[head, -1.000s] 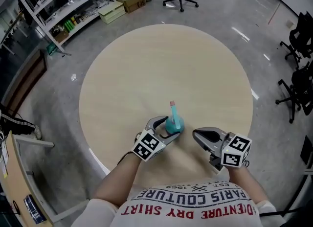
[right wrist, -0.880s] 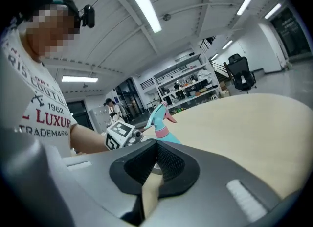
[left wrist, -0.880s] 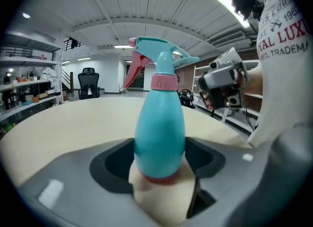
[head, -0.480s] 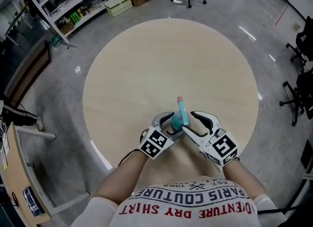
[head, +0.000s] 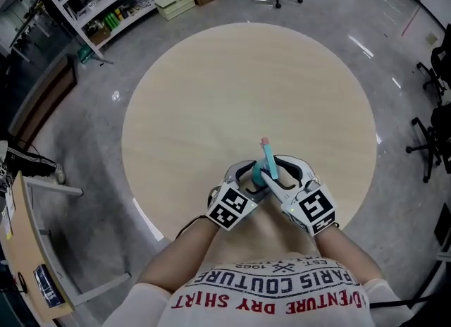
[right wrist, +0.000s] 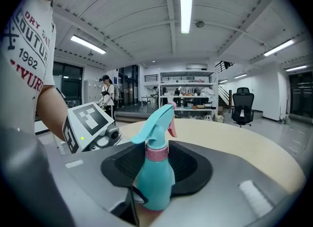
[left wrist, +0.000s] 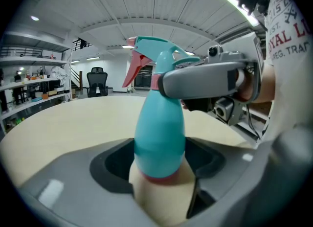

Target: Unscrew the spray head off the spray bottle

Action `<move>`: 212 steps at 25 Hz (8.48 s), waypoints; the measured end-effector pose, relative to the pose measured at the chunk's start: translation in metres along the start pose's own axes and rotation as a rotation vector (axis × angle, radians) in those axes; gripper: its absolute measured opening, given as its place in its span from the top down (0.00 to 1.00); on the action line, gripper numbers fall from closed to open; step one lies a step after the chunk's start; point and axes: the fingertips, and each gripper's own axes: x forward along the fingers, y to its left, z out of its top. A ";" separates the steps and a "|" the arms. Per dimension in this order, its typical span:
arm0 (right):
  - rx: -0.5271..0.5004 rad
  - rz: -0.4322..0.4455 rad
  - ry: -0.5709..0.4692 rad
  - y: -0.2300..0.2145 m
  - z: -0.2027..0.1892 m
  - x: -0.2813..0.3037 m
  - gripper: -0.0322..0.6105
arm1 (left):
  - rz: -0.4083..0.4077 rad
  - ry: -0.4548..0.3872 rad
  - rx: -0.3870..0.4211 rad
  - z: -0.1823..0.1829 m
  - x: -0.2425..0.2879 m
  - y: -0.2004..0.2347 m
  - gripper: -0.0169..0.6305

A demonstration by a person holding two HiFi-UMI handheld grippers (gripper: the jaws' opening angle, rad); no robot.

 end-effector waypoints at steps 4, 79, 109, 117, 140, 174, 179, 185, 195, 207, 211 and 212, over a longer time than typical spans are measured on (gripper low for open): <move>-0.018 0.121 0.001 0.009 0.002 -0.001 0.73 | -0.072 0.007 0.050 -0.004 -0.006 -0.002 0.48; -0.009 0.151 -0.022 0.028 -0.006 -0.021 0.72 | 0.019 0.028 -0.018 -0.013 -0.020 -0.022 0.48; 0.196 0.119 -0.113 0.036 0.011 -0.028 0.52 | 0.204 0.049 -0.106 -0.016 -0.029 -0.005 0.48; 0.149 0.034 -0.098 0.047 0.016 -0.021 0.56 | 0.306 0.052 -0.179 -0.016 -0.029 -0.005 0.48; -0.073 0.364 -0.009 0.026 0.011 -0.030 0.81 | -0.099 0.053 0.089 -0.024 -0.042 -0.003 0.48; -0.089 0.588 0.013 0.065 0.008 -0.013 0.75 | -0.247 0.076 0.186 -0.032 -0.054 -0.019 0.48; -0.070 0.673 0.019 0.068 0.011 -0.009 0.75 | -0.336 0.098 0.190 -0.032 -0.057 -0.020 0.48; -0.017 0.541 -0.014 0.070 0.007 -0.013 0.63 | -0.188 0.066 0.125 -0.033 -0.057 -0.018 0.48; 0.045 0.163 -0.070 0.064 0.009 -0.010 0.63 | 0.273 0.054 -0.145 -0.032 -0.053 -0.011 0.48; -0.036 0.167 -0.029 0.069 0.005 -0.008 0.75 | 0.207 0.066 -0.100 -0.035 -0.055 -0.023 0.48; -0.099 0.386 -0.011 0.080 0.000 -0.014 0.75 | -0.032 0.068 0.055 -0.041 -0.057 -0.033 0.48; -0.108 0.452 -0.001 0.082 -0.001 -0.016 0.75 | -0.098 0.075 0.096 -0.042 -0.058 -0.036 0.48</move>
